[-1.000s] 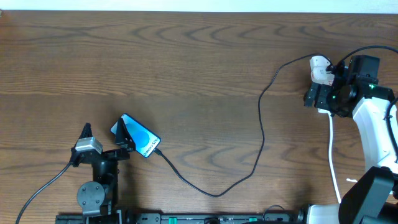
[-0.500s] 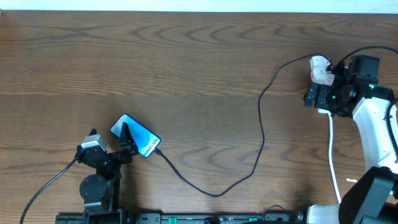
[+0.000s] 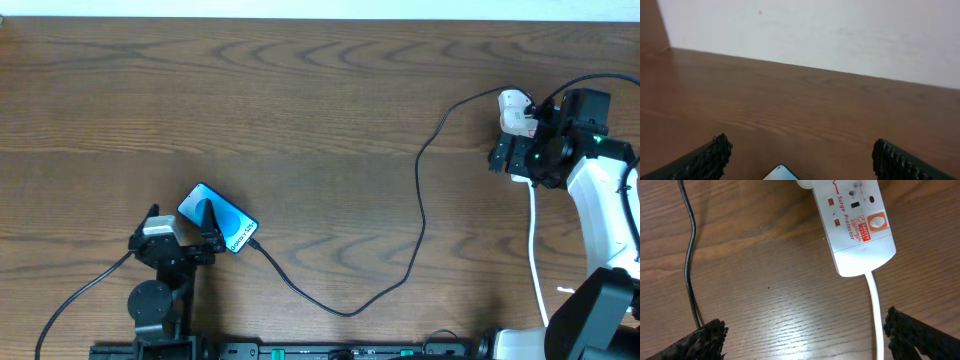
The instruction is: Plug charger to phone and switch on socket
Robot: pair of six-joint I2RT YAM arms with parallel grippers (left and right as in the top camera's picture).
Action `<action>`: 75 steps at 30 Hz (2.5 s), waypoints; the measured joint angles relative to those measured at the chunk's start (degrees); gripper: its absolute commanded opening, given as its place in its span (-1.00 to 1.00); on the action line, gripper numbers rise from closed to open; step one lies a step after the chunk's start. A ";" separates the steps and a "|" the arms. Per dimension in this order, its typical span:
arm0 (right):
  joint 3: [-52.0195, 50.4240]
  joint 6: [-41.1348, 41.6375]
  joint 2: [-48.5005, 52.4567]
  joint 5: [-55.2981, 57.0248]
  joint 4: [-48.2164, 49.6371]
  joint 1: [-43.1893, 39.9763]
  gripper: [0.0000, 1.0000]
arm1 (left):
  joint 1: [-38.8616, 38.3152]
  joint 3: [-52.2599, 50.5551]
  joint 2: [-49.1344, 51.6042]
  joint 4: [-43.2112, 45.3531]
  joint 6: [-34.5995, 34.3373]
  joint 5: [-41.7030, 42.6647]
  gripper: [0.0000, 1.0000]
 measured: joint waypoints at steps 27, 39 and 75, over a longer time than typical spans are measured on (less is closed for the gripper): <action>0.00 0.00 0.00 0.00 0.00 0.00 0.98 | -0.15 0.15 0.00 0.42 5.66 6.78 0.86; 0.00 0.00 0.00 0.00 0.00 0.00 0.98 | -0.44 0.17 0.00 0.42 5.66 6.78 0.85; 0.00 0.00 0.00 0.00 0.00 0.00 0.99 | -0.44 0.17 0.00 0.42 5.66 6.80 0.85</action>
